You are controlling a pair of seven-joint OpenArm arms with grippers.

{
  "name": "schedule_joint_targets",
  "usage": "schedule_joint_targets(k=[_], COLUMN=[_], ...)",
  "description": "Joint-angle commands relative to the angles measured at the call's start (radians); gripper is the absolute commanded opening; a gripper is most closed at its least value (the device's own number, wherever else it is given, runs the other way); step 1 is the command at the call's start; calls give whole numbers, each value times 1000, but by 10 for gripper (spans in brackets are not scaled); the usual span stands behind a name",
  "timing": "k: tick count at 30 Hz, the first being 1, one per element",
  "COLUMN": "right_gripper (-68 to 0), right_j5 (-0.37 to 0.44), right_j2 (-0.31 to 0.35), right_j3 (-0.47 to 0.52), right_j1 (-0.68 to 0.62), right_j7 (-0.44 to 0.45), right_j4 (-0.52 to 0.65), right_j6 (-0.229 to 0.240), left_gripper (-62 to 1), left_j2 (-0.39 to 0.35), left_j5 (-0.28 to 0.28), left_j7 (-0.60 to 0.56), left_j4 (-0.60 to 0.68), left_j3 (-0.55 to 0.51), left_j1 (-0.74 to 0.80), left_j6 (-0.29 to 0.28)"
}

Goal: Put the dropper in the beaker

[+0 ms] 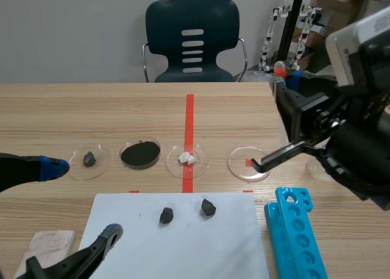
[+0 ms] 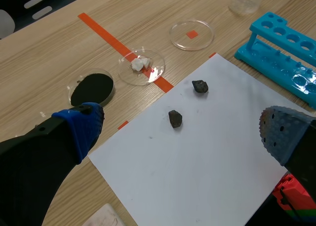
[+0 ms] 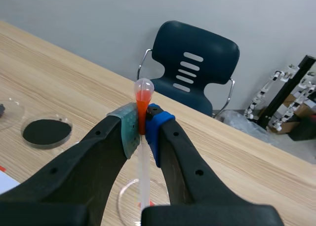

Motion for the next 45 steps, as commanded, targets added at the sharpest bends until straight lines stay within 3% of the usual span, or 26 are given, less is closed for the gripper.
schedule_joint_targets(k=[1, 13, 21, 32, 37, 41, 45], right_gripper=[-667, -667, -667, -667, -667, -667, -667], right_j5=[12, 27, 133, 229, 240, 315, 359], right_j2=[13, 34, 98, 108, 147, 175, 191], right_j3=[14, 116, 192, 334, 343, 343, 342], right_j1=[-10, -48, -62, -62, -37, 9, 85], right_j7=[17, 29, 31, 12, -22, -61, -89], right_j4=[23, 23, 23, 22, 19, -21, -104], right_j6=[-3, -6, -11, -10, -18, -49, -51], left_gripper=[14, 14, 14, 14, 14, 14, 14], left_j2=[5, 5, 5, 5, 5, 5, 5], left_j5=[-10, -10, -10, -10, -10, -10, -10], left_j7=[-17, -17, -17, -16, -24, -24, -24], left_j4=[7, 7, 7, 7, 7, 7, 7], left_j3=[-3, -3, -3, -3, -3, -3, -3], left_j1=[0, 0, 0, 0, 0, 0, 0], left_j6=[3, 2, 2, 2, 6, 6, 6])
